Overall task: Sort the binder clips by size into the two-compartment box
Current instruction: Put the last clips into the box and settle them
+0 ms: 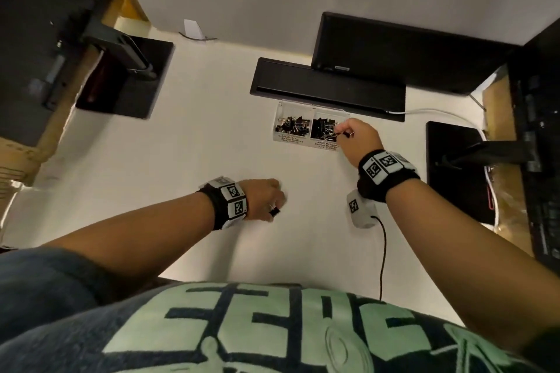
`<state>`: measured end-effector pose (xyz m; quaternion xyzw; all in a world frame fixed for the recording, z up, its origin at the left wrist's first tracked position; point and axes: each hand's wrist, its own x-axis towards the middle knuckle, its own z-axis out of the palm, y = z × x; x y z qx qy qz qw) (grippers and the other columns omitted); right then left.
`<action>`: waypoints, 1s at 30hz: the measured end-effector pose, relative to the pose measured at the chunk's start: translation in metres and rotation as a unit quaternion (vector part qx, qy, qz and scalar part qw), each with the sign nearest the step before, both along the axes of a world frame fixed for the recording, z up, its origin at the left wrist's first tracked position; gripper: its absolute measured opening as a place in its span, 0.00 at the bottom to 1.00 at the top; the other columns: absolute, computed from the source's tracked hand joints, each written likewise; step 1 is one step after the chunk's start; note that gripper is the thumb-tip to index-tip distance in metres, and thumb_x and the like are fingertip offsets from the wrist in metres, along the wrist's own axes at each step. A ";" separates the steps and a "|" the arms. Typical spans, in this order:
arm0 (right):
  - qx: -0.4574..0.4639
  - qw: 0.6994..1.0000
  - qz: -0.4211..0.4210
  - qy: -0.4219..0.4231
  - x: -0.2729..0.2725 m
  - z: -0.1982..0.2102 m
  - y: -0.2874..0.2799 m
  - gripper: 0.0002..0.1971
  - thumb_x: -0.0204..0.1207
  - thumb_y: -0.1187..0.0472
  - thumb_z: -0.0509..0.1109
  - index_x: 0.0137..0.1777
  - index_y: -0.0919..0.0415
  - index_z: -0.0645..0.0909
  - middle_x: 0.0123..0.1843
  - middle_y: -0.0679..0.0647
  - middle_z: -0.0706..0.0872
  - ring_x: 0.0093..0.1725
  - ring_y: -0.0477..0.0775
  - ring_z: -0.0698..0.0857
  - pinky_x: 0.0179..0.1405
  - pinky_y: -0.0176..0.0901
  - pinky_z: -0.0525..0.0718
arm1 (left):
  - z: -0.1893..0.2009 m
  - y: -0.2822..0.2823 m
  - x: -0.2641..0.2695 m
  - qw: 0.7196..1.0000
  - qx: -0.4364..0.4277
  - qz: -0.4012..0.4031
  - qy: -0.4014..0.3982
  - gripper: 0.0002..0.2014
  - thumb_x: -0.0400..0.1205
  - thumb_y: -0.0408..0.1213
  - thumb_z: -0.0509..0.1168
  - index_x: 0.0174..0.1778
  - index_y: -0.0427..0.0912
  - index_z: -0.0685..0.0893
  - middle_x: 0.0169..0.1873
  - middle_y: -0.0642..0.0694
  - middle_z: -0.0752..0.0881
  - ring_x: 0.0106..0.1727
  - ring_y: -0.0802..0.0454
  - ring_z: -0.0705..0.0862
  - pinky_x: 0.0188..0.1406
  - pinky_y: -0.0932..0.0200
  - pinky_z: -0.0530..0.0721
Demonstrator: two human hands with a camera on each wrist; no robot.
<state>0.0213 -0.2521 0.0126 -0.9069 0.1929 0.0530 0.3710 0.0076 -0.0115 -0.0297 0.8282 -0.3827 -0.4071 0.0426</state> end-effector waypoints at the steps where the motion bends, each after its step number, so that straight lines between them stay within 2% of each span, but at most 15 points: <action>1: -0.006 1.000 -0.002 0.002 0.004 0.001 -0.001 0.10 0.77 0.66 0.65 0.56 0.58 0.83 0.50 0.48 0.81 0.50 0.47 0.78 0.52 0.36 0.75 | 0.001 -0.002 -0.001 1.000 0.000 -0.011 -0.004 0.16 0.73 0.41 0.72 0.56 0.44 0.81 0.56 0.44 0.77 0.52 0.41 0.84 0.50 0.49 0.85; 4: -0.021 1.000 0.006 0.007 0.013 0.001 0.002 0.12 0.76 0.68 0.66 0.57 0.58 0.83 0.47 0.50 0.78 0.47 0.48 0.77 0.48 0.37 0.75 | 0.002 -0.009 -0.003 0.998 0.000 -0.038 -0.052 0.15 0.76 0.45 0.67 0.55 0.43 0.80 0.58 0.46 0.77 0.53 0.42 0.83 0.45 0.52 0.82; 6: -0.021 0.999 0.024 0.003 0.017 0.000 0.005 0.11 0.76 0.68 0.67 0.55 0.58 0.84 0.47 0.49 0.79 0.46 0.48 0.77 0.47 0.36 0.73 | 0.006 -0.016 -0.001 0.996 -0.025 -0.024 -0.084 0.16 0.75 0.49 0.66 0.53 0.42 0.81 0.56 0.46 0.79 0.54 0.43 0.82 0.45 0.52 0.82; 10: -0.033 0.996 0.080 0.015 0.022 -0.006 0.012 0.10 0.76 0.65 0.69 0.56 0.58 0.85 0.48 0.50 0.81 0.46 0.49 0.79 0.51 0.37 0.78 | 0.028 -0.038 0.019 0.983 -0.118 0.111 -0.091 0.13 0.75 0.47 0.67 0.47 0.43 0.82 0.48 0.47 0.85 0.48 0.47 0.82 0.42 0.58 0.78; 12: -0.071 0.992 0.098 0.016 0.025 -0.010 0.012 0.10 0.76 0.64 0.69 0.56 0.60 0.86 0.53 0.55 0.82 0.51 0.53 0.82 0.53 0.39 0.78 | 0.043 -0.052 0.034 0.971 -0.148 0.172 -0.079 0.12 0.74 0.47 0.68 0.48 0.44 0.81 0.45 0.48 0.86 0.43 0.49 0.83 0.42 0.56 0.81; 14: -0.101 0.991 0.089 0.011 0.027 -0.015 0.009 0.08 0.76 0.63 0.69 0.53 0.61 0.87 0.59 0.59 0.80 0.56 0.56 0.82 0.54 0.40 0.78 | 0.053 -0.067 0.051 0.957 -0.177 0.218 -0.075 0.11 0.73 0.46 0.69 0.47 0.45 0.80 0.41 0.49 0.85 0.42 0.48 0.83 0.44 0.52 0.84; 17: -0.092 0.994 0.060 0.002 0.027 -0.020 0.002 0.09 0.76 0.67 0.69 0.52 0.62 0.88 0.61 0.60 0.77 0.57 0.57 0.82 0.55 0.37 0.79 | 0.060 -0.091 0.074 0.940 -0.215 0.254 -0.081 0.11 0.73 0.44 0.70 0.47 0.44 0.80 0.38 0.48 0.84 0.39 0.49 0.82 0.44 0.51 0.84; 21: -0.038 0.999 0.000 -0.022 0.023 -0.015 -0.007 0.09 0.78 0.68 0.67 0.53 0.61 0.88 0.61 0.57 0.78 0.57 0.54 0.82 0.53 0.34 0.75 | 0.055 -0.117 0.092 0.942 -0.186 0.242 -0.141 0.14 0.77 0.46 0.69 0.54 0.43 0.80 0.43 0.47 0.84 0.41 0.51 0.81 0.40 0.58 0.78; 23: 0.000 0.998 -0.058 -0.026 0.021 -0.011 -0.014 0.09 0.79 0.66 0.66 0.52 0.60 0.87 0.61 0.55 0.79 0.55 0.52 0.82 0.50 0.35 0.75 | 0.048 -0.124 0.095 0.947 -0.165 0.227 -0.159 0.15 0.79 0.45 0.68 0.58 0.43 0.80 0.49 0.44 0.85 0.47 0.49 0.82 0.44 0.57 0.79; 26: 0.022 0.993 -0.110 -0.027 0.018 -0.009 -0.025 0.09 0.78 0.64 0.66 0.52 0.59 0.87 0.62 0.54 0.81 0.57 0.53 0.83 0.51 0.34 0.72 | 0.039 -0.129 0.096 0.956 -0.152 0.196 -0.155 0.17 0.80 0.42 0.68 0.64 0.42 0.80 0.60 0.41 0.84 0.60 0.44 0.82 0.58 0.52 0.80; 28: 0.033 0.992 -0.119 -0.024 0.019 -0.011 -0.030 0.09 0.78 0.64 0.66 0.52 0.59 0.87 0.61 0.55 0.83 0.57 0.55 0.84 0.52 0.36 0.75 | 0.036 -0.125 0.097 0.956 -0.166 0.194 -0.147 0.17 0.80 0.41 0.67 0.65 0.42 0.80 0.62 0.41 0.83 0.62 0.43 0.81 0.62 0.52 0.79; 30: 0.068 0.989 -0.130 -0.003 0.022 -0.014 -0.033 0.09 0.77 0.62 0.66 0.51 0.59 0.87 0.58 0.57 0.86 0.55 0.58 0.85 0.55 0.43 0.81 | 0.037 -0.118 0.099 0.936 -0.208 0.237 -0.153 0.13 0.81 0.40 0.66 0.61 0.43 0.82 0.59 0.42 0.81 0.61 0.45 0.80 0.63 0.53 0.78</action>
